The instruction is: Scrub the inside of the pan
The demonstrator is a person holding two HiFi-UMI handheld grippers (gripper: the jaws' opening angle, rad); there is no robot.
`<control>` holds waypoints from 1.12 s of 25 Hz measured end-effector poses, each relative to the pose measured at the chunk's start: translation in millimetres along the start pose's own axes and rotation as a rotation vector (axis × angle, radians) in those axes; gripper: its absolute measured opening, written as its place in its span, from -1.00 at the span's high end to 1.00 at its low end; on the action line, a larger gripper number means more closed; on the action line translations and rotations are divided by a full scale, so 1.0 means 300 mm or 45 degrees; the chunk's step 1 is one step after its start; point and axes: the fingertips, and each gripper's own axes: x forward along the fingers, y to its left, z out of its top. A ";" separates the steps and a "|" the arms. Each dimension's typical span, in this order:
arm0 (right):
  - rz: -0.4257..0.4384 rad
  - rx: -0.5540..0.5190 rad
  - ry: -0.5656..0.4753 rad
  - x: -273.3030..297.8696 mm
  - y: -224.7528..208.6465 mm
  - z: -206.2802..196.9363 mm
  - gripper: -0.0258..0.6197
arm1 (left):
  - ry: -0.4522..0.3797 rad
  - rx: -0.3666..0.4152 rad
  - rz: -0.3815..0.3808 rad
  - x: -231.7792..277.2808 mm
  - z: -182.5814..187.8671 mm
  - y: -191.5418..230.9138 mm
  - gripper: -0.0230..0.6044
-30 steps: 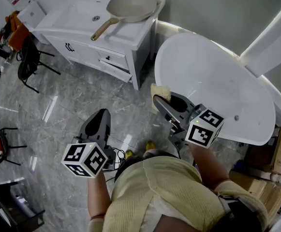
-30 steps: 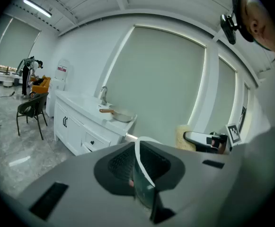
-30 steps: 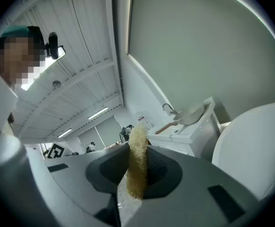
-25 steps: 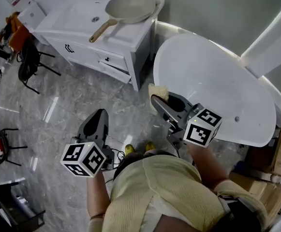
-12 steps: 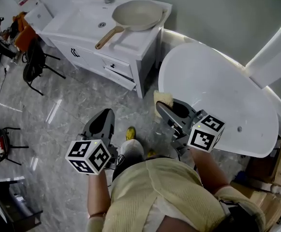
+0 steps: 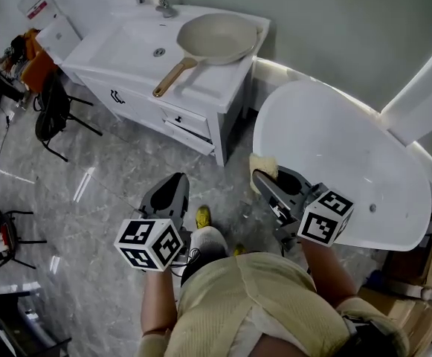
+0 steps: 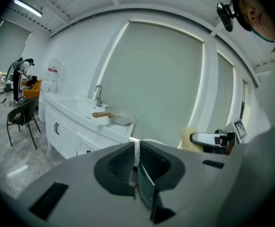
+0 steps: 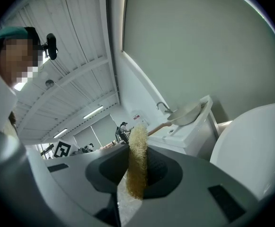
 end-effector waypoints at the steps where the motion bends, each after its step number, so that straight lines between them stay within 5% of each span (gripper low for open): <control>1: -0.010 0.002 0.001 0.019 -0.011 0.005 0.66 | 0.008 0.008 -0.006 0.018 0.007 0.015 0.66; 28: -0.220 -0.041 -0.051 0.641 -0.160 0.215 0.66 | 0.157 0.114 -0.204 0.316 0.279 0.497 0.72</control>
